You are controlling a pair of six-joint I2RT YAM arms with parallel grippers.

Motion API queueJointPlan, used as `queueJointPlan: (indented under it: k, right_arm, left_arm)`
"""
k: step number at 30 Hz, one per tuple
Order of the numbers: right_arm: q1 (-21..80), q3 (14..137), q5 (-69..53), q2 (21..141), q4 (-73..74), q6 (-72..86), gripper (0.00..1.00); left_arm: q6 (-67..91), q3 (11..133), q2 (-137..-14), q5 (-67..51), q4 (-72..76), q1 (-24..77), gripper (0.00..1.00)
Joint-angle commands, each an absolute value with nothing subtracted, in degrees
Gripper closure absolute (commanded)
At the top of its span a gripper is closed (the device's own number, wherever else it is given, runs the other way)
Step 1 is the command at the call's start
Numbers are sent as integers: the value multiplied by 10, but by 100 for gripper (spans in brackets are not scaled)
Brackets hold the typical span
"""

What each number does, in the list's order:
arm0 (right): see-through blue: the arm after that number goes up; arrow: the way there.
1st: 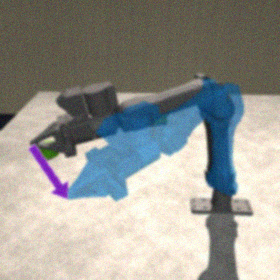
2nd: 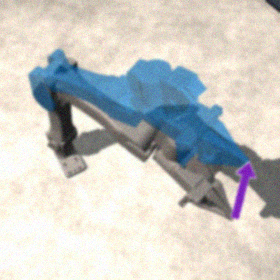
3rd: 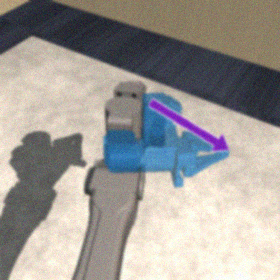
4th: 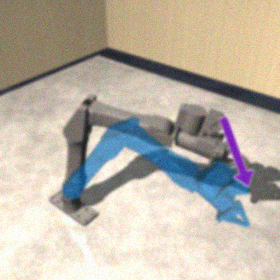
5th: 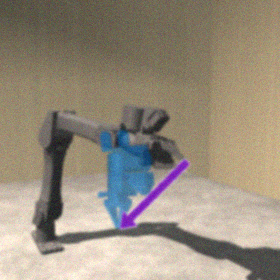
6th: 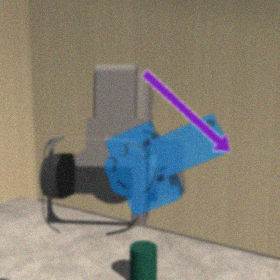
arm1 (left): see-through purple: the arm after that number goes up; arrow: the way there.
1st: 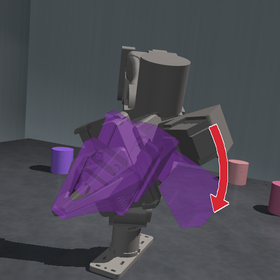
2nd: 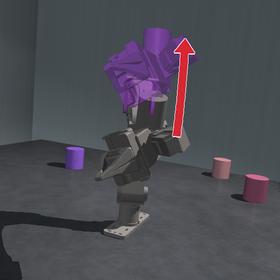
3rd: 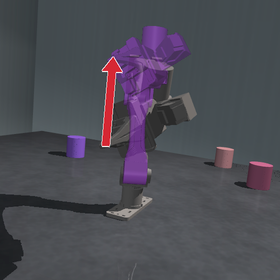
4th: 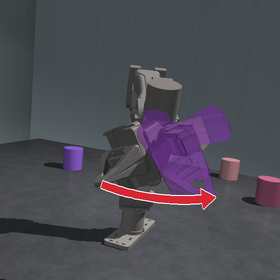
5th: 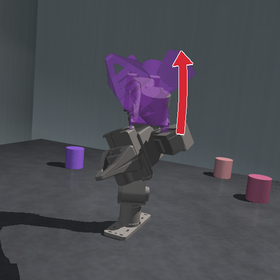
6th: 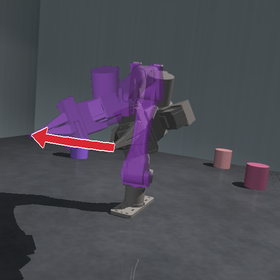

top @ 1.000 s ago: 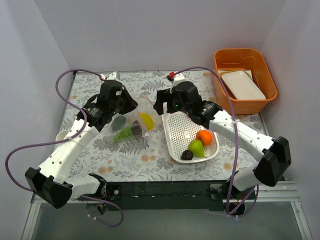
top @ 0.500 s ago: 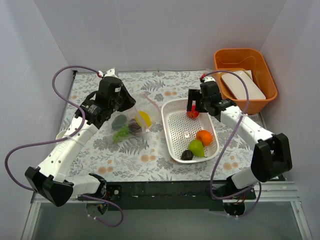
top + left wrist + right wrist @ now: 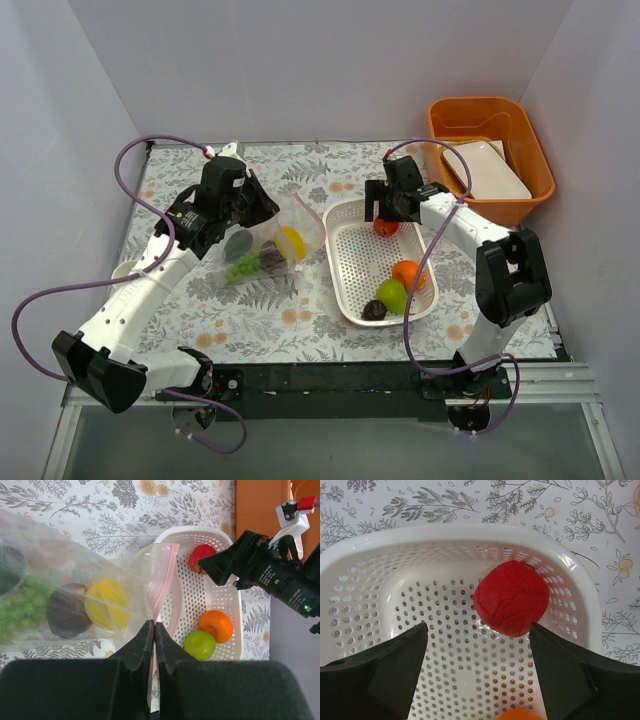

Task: Place the food in the zip-top bag and seal the zipper
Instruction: Pick up the fake fruit from the bin.

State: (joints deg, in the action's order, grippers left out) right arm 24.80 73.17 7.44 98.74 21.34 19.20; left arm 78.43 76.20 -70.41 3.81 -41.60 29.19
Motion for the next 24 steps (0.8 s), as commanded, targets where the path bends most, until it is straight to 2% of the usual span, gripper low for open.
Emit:
queueJointPlan:
  k: [1, 13, 19, 24]
  right_arm:
    - [246, 776, 91, 1016, 231, 182, 12]
    - [246, 802, 141, 1056, 245, 173, 15]
    - [246, 808, 137, 1077, 250, 171, 19]
    - [246, 800, 129, 1077, 253, 175, 26]
  left_arm:
    - [783, 752, -699, 23, -407, 291, 100]
    - [776, 749, -704, 12, -402, 291, 100]
    - [778, 744, -706, 9, -396, 291, 100]
    - [777, 745, -708, 8, -398, 291, 100]
